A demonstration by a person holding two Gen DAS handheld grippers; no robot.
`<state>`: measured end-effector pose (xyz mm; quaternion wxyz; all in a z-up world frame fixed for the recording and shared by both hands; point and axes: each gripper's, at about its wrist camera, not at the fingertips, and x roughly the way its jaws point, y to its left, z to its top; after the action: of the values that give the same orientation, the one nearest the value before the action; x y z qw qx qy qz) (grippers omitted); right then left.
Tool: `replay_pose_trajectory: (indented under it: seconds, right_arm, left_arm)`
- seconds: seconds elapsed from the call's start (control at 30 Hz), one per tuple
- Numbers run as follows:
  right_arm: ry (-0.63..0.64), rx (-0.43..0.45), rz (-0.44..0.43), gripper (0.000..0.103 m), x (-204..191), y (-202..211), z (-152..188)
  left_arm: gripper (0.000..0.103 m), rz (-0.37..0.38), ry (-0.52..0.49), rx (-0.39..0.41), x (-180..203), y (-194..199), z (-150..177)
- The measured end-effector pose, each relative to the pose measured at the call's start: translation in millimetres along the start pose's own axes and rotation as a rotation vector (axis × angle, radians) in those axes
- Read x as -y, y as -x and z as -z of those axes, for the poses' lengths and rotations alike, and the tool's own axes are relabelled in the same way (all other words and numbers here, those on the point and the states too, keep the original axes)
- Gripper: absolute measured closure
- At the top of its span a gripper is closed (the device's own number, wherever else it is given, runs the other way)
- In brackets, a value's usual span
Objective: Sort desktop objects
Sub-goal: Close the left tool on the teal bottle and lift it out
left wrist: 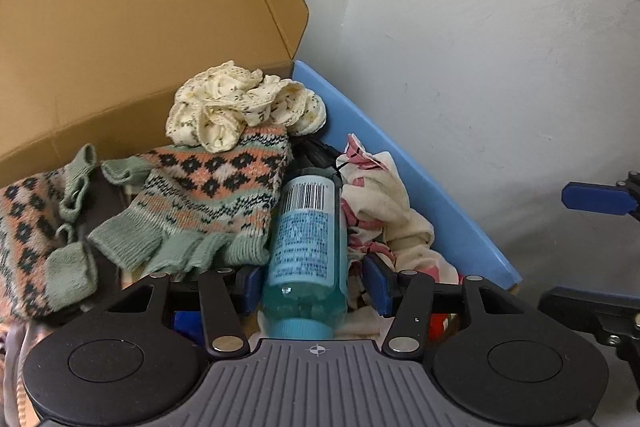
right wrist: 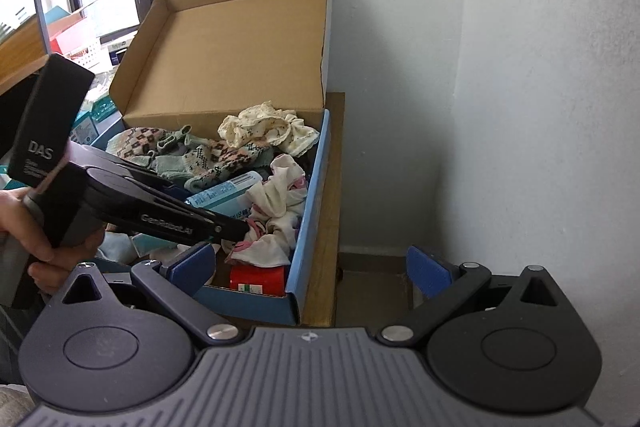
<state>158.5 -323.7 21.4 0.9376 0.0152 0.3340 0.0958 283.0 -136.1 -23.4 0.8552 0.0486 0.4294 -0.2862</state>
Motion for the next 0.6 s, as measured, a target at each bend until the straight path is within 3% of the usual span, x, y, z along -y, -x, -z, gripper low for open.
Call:
replay_pose_trajectory:
  seconds: [0.23,0.4,0.6]
  right_arm:
    - [0.008,0.009,0.001,0.000,0,4,-7]
    - [0.016,0.013,-0.015,0.000,-3,6,-12]
    - [0.019,0.000,-0.057,0.000,-10,3,-19]
  left_arm:
    - [0.059,-0.022,0.037,0.039,-1,11,7]
    - [0.059,-0.043,0.072,0.086,-1,27,16]
    - [0.059,-0.041,0.097,0.159,-10,76,25]
